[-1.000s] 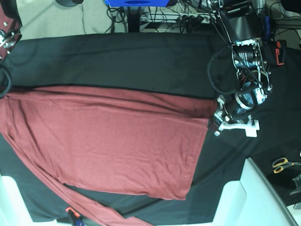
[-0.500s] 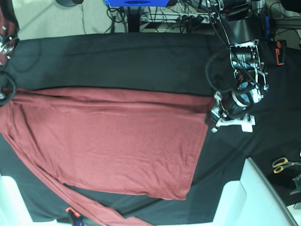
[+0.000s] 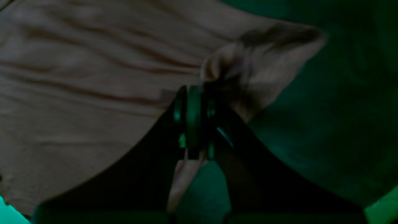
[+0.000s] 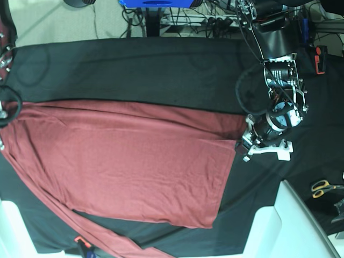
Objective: Fold the T-shirt properly
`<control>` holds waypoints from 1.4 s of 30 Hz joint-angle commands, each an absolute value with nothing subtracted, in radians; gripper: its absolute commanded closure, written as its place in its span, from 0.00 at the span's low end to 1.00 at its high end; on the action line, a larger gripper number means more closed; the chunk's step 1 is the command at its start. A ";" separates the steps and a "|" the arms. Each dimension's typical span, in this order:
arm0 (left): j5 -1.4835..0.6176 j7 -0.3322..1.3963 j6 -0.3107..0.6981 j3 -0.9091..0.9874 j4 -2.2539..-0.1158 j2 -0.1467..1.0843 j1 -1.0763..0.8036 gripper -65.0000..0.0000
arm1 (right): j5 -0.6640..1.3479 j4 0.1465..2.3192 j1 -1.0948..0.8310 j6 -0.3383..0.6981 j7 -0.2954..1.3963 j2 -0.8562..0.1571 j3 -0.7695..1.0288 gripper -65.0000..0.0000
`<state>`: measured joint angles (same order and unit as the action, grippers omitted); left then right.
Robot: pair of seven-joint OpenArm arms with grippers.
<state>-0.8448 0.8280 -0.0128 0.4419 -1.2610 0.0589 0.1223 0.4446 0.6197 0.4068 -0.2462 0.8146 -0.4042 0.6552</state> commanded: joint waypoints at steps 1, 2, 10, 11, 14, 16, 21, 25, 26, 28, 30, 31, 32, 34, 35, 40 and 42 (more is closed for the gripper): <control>-0.862 0.820 -0.004 0.443 -1.277 0.070 0.145 1.00 | 0.444 0.634 0.430 -0.245 0.809 -0.429 0.656 0.99; -0.862 0.820 -0.004 0.443 -1.277 0.071 0.145 1.00 | 0.444 0.634 0.433 -0.245 0.809 -0.427 0.656 0.99; -0.862 0.820 -0.004 0.409 -1.276 0.077 0.147 1.00 | 0.443 0.634 0.435 -0.245 0.779 -0.427 0.654 0.99; -0.860 0.819 -0.004 0.380 -1.276 0.090 0.147 1.00 | 0.443 0.634 0.435 -0.245 0.777 -0.427 0.654 0.99; -0.860 0.816 -0.004 0.346 -1.276 0.097 0.147 1.00 | 0.443 0.634 0.435 -0.245 0.777 -0.426 0.654 0.99; -0.860 0.816 -0.004 0.349 -1.276 0.094 0.147 1.00 | 0.443 0.634 0.435 -0.245 0.777 -0.426 0.654 0.98; -0.860 0.814 -0.004 0.349 -1.276 0.094 0.147 0.95 | 0.446 0.634 0.435 -0.239 0.777 -0.426 0.654 0.80; -0.860 0.814 -0.004 0.349 -1.276 0.096 0.147 0.76 | 0.447 0.634 0.433 -0.119 0.777 -0.426 0.656 0.70; -0.860 0.814 -0.004 0.349 -1.276 0.097 0.147 0.70 | 0.447 0.634 0.433 -0.082 0.776 -0.426 0.659 0.68; -0.860 0.814 -0.004 0.351 -1.276 0.097 0.147 0.58 | 0.447 0.638 0.433 -0.013 0.774 -0.426 0.662 0.65; -0.860 0.812 -0.004 0.351 -1.279 0.097 0.148 0.46 | 0.449 0.641 0.433 0.031 0.759 -0.424 0.662 0.62; -0.860 0.812 -0.004 0.351 -1.282 0.099 0.148 0.40 | 0.449 0.641 0.432 0.045 0.742 -0.424 0.662 0.60; -0.862 0.812 -0.004 0.351 -1.283 0.099 0.148 0.36 | 0.449 0.641 0.430 0.051 0.728 -0.424 0.661 0.59; -0.862 0.812 -0.004 0.351 -1.285 0.101 0.148 0.31 | 0.449 0.641 0.430 0.051 0.720 -0.426 0.656 0.58; -0.862 0.812 -0.004 0.351 -1.285 0.102 0.150 0.31 | 0.447 0.641 0.430 0.051 0.720 -0.426 0.656 0.58; -0.865 0.812 -0.004 0.351 -1.326 0.102 0.145 0.31 | 0.450 0.664 0.429 0.059 0.746 -0.427 0.665 0.58; -0.865 0.812 -0.004 0.354 -1.379 0.104 0.137 0.31 | 0.452 0.720 0.400 0.061 0.725 -0.423 0.697 0.59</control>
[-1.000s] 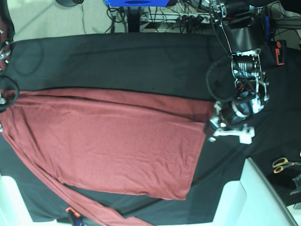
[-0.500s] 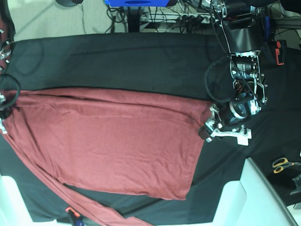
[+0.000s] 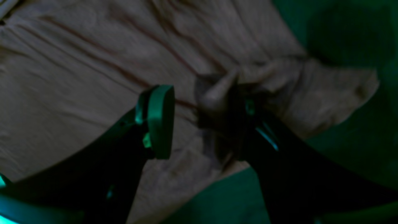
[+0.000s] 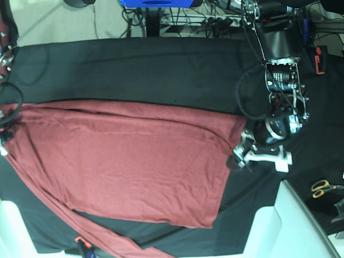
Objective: Fold the T-shirt properly
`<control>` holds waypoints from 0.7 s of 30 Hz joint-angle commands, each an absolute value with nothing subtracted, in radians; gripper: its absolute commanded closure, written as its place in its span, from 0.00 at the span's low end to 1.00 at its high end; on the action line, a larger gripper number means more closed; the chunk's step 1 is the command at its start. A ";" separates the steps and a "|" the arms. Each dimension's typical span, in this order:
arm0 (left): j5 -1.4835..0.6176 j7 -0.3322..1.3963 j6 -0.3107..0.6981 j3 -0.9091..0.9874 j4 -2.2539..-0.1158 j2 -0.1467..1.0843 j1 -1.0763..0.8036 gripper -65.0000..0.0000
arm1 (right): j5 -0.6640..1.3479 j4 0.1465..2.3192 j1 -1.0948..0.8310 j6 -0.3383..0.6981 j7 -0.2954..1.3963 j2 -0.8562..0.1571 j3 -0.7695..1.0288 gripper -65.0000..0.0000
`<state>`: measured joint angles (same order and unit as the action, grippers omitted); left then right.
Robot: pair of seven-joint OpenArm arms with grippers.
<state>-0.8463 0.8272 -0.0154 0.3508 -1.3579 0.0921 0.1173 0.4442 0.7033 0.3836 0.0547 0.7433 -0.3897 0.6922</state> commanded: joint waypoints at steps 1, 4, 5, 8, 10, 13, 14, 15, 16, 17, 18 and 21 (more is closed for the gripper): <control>-0.865 0.812 -0.004 0.374 -1.408 0.110 0.134 0.31 | 0.469 0.763 0.381 0.076 0.710 -0.404 0.728 0.59; -0.866 0.814 -0.004 0.444 -1.463 0.111 0.117 0.31 | 0.555 0.898 0.318 0.226 0.693 -0.366 0.828 0.59; -0.866 0.816 -0.004 0.467 -1.484 0.111 0.111 0.31 | 0.590 0.938 0.298 0.288 0.693 -0.363 0.848 0.59; -0.868 0.819 0.001 0.504 -1.552 0.113 0.065 0.31 | 0.667 0.989 0.239 0.372 0.694 -0.361 0.860 0.59; -0.868 0.820 0.001 0.501 -1.620 0.116 -0.001 0.31 | 0.716 1.013 0.194 0.374 0.737 -0.363 0.862 0.59; -0.868 0.820 0.004 0.498 -1.744 0.110 -0.124 0.31 | 0.777 1.073 0.120 0.374 0.819 -0.364 0.863 0.60; -0.868 0.820 0.004 0.489 -1.782 0.110 -0.166 0.31 | 0.796 1.098 0.087 0.374 0.831 -0.364 0.865 0.63; -0.868 0.817 0.004 0.470 -1.810 0.110 -0.202 0.31 | 0.816 1.121 0.059 0.375 0.834 -0.363 0.865 0.69; -0.868 0.817 0.004 0.450 -1.830 0.116 -0.236 0.32 | 0.845 1.145 0.025 0.378 0.835 -0.361 0.857 0.80; -0.868 0.819 0.004 0.432 -1.839 0.117 -0.262 0.35 | 0.863 1.162 0.002 0.380 0.842 -0.357 0.854 0.92; -0.865 0.819 0.004 0.418 -1.844 0.119 -0.289 0.42 | 0.875 1.179 -0.015 0.380 0.852 -0.341 0.854 1.00; -0.863 0.819 0.004 0.395 -1.842 0.117 -0.341 0.79 | 0.848 1.194 -0.019 0.374 0.897 -0.321 0.852 0.97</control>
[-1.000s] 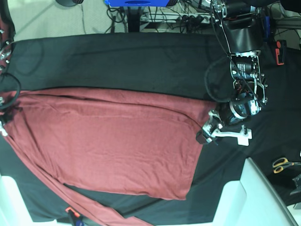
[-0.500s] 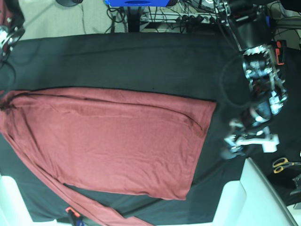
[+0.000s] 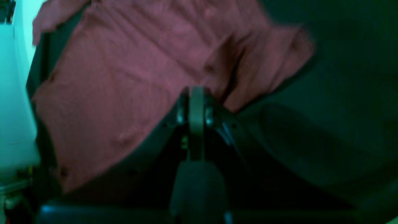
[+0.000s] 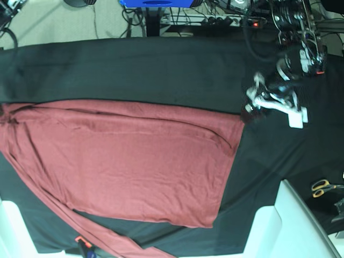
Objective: Fold the T-shirt properly
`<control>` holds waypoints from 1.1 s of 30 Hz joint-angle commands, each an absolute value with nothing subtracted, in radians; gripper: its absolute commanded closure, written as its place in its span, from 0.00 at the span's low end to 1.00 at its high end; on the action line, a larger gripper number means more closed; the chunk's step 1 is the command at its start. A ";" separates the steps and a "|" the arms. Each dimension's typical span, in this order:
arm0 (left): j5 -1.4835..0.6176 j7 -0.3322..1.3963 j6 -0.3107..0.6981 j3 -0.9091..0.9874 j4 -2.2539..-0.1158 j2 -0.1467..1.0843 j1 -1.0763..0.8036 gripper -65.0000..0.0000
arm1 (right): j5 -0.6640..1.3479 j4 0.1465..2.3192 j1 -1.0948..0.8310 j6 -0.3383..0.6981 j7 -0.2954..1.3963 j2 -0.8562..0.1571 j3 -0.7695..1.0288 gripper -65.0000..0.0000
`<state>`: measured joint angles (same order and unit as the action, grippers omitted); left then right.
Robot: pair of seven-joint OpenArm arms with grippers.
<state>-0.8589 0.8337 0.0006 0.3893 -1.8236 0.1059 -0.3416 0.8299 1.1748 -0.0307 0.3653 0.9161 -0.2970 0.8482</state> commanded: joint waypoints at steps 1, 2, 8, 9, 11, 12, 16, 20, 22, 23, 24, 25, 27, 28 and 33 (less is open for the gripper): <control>-0.862 0.817 0.004 0.395 -1.842 0.113 -0.360 0.94 | 0.829 1.194 -0.019 0.374 0.909 -0.318 0.852 0.99; -0.862 0.817 0.004 0.395 -1.842 0.113 -0.371 1.00 | 0.812 1.191 -0.018 0.374 0.915 -0.317 0.840 0.99; -0.860 0.817 0.001 0.401 -1.817 0.137 -0.441 1.00 | 0.760 1.162 -0.004 0.372 0.915 -0.268 0.696 0.99; -0.860 0.817 0.001 0.397 -1.816 0.148 -0.452 1.00 | 0.753 1.167 -0.004 0.372 0.915 -0.251 0.690 0.99; -0.860 0.817 0.001 0.404 -1.816 0.157 -0.476 1.00 | 0.737 1.167 -0.005 0.372 0.921 -0.225 0.684 0.99; -0.860 0.817 0.001 0.406 -1.816 0.159 -0.484 1.00 | 0.728 1.167 -0.005 0.367 0.932 -0.211 0.684 0.99; -0.860 0.817 0.001 0.407 -1.814 0.160 -0.510 1.00 | 0.704 1.167 -0.005 0.321 0.957 -0.177 0.684 0.99; -0.860 0.817 0.001 0.407 -1.814 0.160 -0.510 1.00 | 0.704 1.167 -0.005 0.318 0.954 -0.170 0.682 0.99; -0.860 0.817 0.001 0.407 -1.814 0.159 -0.507 1.00 | 0.704 1.167 -0.001 0.317 0.954 -0.170 0.682 0.99; -0.860 0.817 0.001 0.407 -1.814 0.159 -0.506 1.00 | 0.704 1.167 -0.001 0.317 0.952 -0.171 0.682 0.99; -0.860 0.817 0.001 0.407 -1.814 0.159 -0.504 1.00 | 0.704 1.167 0.001 0.317 0.952 -0.171 0.682 0.99; -0.860 0.817 0.001 0.407 -1.814 0.159 -0.504 1.00 | 0.704 1.167 0.001 0.317 0.952 -0.171 0.682 0.99; -0.860 0.817 0.001 0.407 -1.814 0.159 -0.503 1.00 | 0.704 1.165 0.010 0.317 0.952 -0.171 0.682 0.99; -0.860 0.817 0.001 0.407 -1.814 0.159 -0.503 1.00 | 0.702 1.162 0.015 0.317 0.952 -0.171 0.682 0.99; -0.860 0.817 0.001 0.407 -1.813 0.159 -0.503 1.00 | 0.702 1.161 0.045 0.315 0.951 -0.171 0.682 0.99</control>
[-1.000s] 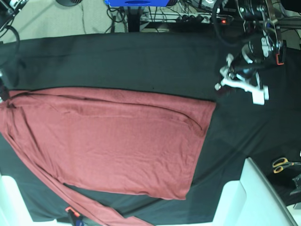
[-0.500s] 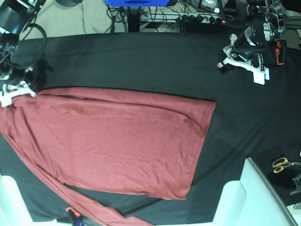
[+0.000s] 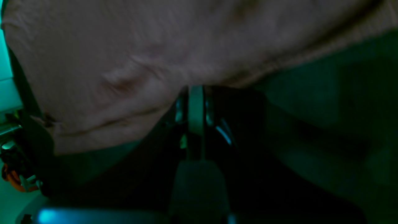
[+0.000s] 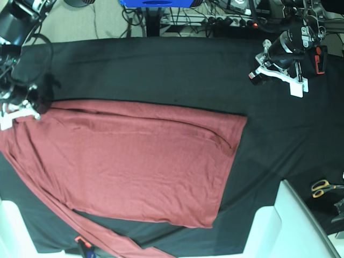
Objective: Fold the T-shirt properly
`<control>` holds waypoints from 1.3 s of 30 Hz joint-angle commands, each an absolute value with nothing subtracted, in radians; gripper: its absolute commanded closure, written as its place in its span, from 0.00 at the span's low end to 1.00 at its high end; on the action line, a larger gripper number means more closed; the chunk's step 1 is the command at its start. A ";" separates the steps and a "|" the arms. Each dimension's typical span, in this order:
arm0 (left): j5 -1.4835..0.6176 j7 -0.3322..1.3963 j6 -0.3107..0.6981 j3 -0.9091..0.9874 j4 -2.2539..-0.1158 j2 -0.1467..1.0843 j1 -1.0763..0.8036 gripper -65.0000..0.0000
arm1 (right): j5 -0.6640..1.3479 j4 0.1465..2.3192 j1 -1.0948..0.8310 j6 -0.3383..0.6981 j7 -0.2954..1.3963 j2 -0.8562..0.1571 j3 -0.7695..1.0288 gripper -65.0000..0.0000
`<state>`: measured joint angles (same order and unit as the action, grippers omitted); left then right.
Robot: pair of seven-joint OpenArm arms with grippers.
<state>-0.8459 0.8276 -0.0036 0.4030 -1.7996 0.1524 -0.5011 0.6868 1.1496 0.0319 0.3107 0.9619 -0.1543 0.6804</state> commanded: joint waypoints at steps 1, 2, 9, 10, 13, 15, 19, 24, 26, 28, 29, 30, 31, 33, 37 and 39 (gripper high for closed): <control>-0.860 0.817 0.001 0.407 -1.813 0.159 -0.503 1.00 | 0.702 1.161 0.047 0.315 0.952 -0.171 0.682 0.99; -0.860 0.817 0.001 0.407 -1.813 0.159 -0.503 1.00 | 0.702 1.161 0.054 0.315 0.955 -0.171 0.682 0.99; -0.860 0.817 0.001 0.407 -1.813 0.159 -0.504 1.00 | 0.739 1.168 0.038 0.203 0.990 -0.143 0.727 0.99; -0.860 0.817 0.001 0.407 -1.807 0.159 -0.503 1.00 | 0.769 1.173 0.028 0.174 0.990 -0.119 0.774 0.99; -0.860 0.817 0.001 0.407 -1.778 0.159 -0.498 1.00 | 0.817 1.227 0.005 0.117 0.960 -0.021 0.923 0.99; -0.860 0.817 0.001 0.406 -1.767 0.159 -0.489 1.00 | 0.808 1.274 0.002 0.114 0.923 0.019 0.947 0.99; -0.860 0.817 0.001 0.406 -1.762 0.159 -0.486 1.00 | 0.809 1.302 0.008 0.073 0.912 0.033 0.946 0.99; -0.860 0.817 0.001 0.407 -1.762 0.159 -0.484 1.00 | 0.814 1.300 0.027 0.059 0.911 0.033 0.947 0.99; -0.860 0.817 0.001 0.407 -1.762 0.159 -0.484 1.00 | 0.814 1.300 0.031 0.058 0.911 0.035 0.949 0.99; -0.860 0.817 0.001 0.407 -1.762 0.159 -0.484 1.00 | 0.814 1.299 0.039 0.058 0.911 0.036 0.954 0.99; -0.860 0.817 0.001 0.407 -1.762 0.159 -0.484 1.00 | 0.814 1.293 0.042 0.058 0.911 0.042 0.955 0.99; -0.860 0.817 0.001 0.407 -1.762 0.159 -0.484 1.00 | 0.814 1.280 0.045 0.056 0.911 0.045 0.957 0.99; -0.860 0.817 0.001 0.407 -1.762 0.159 -0.484 1.00 | 0.814 1.268 0.045 0.056 0.911 0.045 0.957 0.99; -0.860 0.817 0.001 0.407 -1.762 0.159 -0.484 1.00 | 0.814 1.227 0.059 0.056 0.909 0.044 0.957 0.99; -0.860 0.817 0.001 0.407 -1.762 0.159 -0.484 1.00 | 0.814 1.152 0.068 0.056 0.908 0.041 0.958 0.99; -0.860 0.817 0.001 0.407 -1.762 0.159 -0.486 1.00 | 0.814 1.150 0.068 0.056 0.891 0.041 0.955 0.99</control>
